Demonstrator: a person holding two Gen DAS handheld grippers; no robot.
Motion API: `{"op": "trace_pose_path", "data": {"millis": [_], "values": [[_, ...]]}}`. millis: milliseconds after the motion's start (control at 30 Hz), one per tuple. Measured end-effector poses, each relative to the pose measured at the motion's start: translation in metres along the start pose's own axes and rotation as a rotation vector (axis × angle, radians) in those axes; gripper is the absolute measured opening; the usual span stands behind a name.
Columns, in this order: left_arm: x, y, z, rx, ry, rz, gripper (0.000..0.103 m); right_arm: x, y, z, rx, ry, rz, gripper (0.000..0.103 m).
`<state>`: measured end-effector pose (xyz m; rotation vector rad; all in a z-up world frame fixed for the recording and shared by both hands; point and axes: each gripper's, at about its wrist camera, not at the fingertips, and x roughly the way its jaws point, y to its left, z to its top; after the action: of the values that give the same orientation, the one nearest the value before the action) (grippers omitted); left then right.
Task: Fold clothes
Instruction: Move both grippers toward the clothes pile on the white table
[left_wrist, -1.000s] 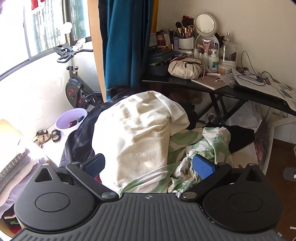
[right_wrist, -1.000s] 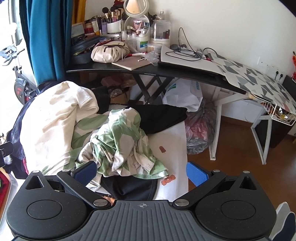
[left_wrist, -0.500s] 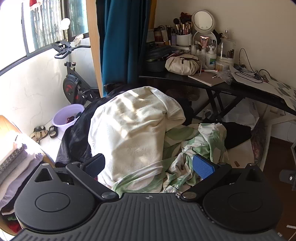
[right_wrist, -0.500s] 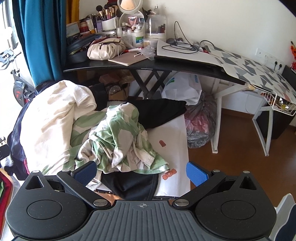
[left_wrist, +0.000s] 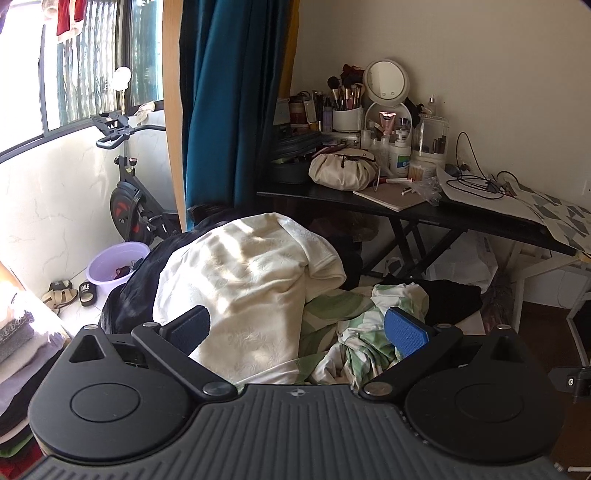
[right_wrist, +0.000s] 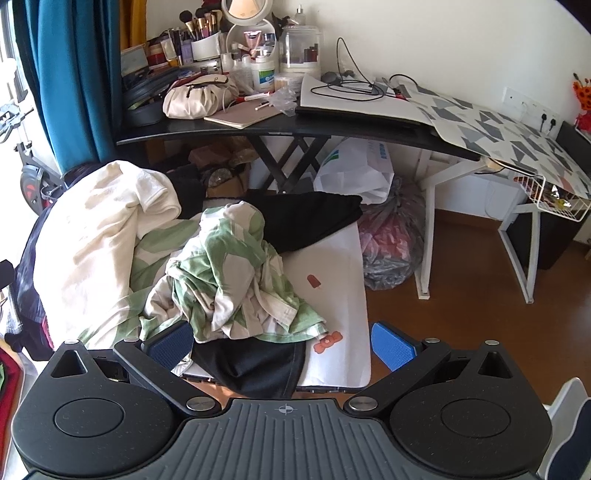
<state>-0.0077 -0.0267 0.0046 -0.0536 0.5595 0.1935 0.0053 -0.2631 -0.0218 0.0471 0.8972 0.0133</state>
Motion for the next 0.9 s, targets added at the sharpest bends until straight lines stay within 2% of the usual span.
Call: {"op": "trace_pose_path", "data": {"millis": [100,367,467,600,667,733,833,900], "values": [[0.003,-0.007,0.000,-0.009,0.006,-0.018,0.103,0.001,-0.008,-0.002,0.014,0.007,-0.003,0.102],[0.022,-0.017,0.004,-0.013,0.105,-0.013,0.103,0.011,-0.042,-0.005,0.088,0.022,-0.007,0.102],[0.021,-0.026,0.006,0.008,0.093,0.059,0.103,0.015,-0.051,-0.002,0.090,0.004,-0.004,0.102],[0.020,-0.042,0.011,0.065,0.069,0.215,0.103,0.020,-0.056,0.007,0.077,-0.014,0.021,0.102],[0.021,-0.046,0.013,0.069,0.083,0.248,0.103,0.025,-0.056,0.013,0.073,-0.012,0.044,0.102],[0.022,-0.044,0.015,0.036,0.104,0.215,0.103,0.031,-0.056,0.019,0.064,-0.008,0.067,0.102],[0.027,-0.035,0.017,-0.046,0.161,0.088,0.103,0.037,-0.052,0.027,0.037,-0.010,0.092,0.102],[0.030,-0.035,0.016,-0.059,0.180,0.097,0.103,0.041,-0.050,0.031,0.013,-0.016,0.094,0.102]]}}
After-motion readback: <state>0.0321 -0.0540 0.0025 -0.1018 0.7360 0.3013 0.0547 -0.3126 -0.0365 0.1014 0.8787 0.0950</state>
